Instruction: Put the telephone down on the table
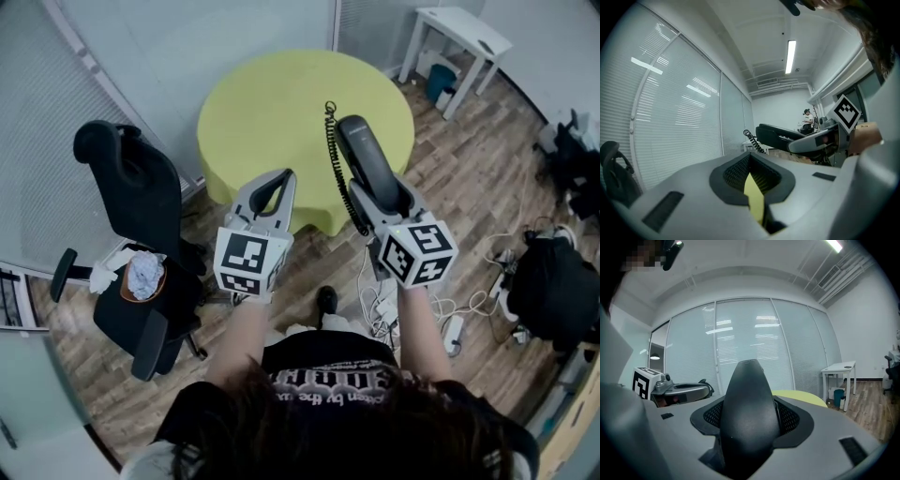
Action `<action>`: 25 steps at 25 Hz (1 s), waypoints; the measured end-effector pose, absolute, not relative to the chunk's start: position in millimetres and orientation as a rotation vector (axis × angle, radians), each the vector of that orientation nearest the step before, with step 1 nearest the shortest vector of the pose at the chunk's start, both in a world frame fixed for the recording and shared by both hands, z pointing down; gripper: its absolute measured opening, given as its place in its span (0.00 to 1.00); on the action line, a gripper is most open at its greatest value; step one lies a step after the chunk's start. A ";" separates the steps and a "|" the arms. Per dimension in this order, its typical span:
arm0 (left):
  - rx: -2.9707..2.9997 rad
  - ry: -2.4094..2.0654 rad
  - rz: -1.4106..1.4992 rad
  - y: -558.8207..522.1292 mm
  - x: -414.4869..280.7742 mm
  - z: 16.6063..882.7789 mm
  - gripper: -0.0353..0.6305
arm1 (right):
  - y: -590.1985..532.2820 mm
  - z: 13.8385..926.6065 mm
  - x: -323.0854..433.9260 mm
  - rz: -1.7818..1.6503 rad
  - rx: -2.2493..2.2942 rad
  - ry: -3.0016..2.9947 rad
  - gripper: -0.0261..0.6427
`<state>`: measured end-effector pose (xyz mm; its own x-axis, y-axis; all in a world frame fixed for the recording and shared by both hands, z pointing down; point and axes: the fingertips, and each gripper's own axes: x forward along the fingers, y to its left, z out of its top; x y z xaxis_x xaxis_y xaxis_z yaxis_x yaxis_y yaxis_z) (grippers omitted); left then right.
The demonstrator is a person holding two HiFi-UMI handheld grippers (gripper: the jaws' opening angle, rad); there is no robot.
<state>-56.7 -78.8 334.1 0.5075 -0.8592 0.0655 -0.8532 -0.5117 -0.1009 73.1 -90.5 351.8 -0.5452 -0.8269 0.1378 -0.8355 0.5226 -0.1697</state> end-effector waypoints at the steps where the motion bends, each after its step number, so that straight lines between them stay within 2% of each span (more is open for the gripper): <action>1: -2.675 1.530 -0.168 -86.6 -55.9 333.9 0.04 | -98.5 351.9 73.5 0.336 1.468 -2.710 0.47; 25: -2.621 1.618 -0.190 -212.9 -33.3 335.8 0.04 | -237.2 365.7 103.0 0.370 1.408 -2.718 0.47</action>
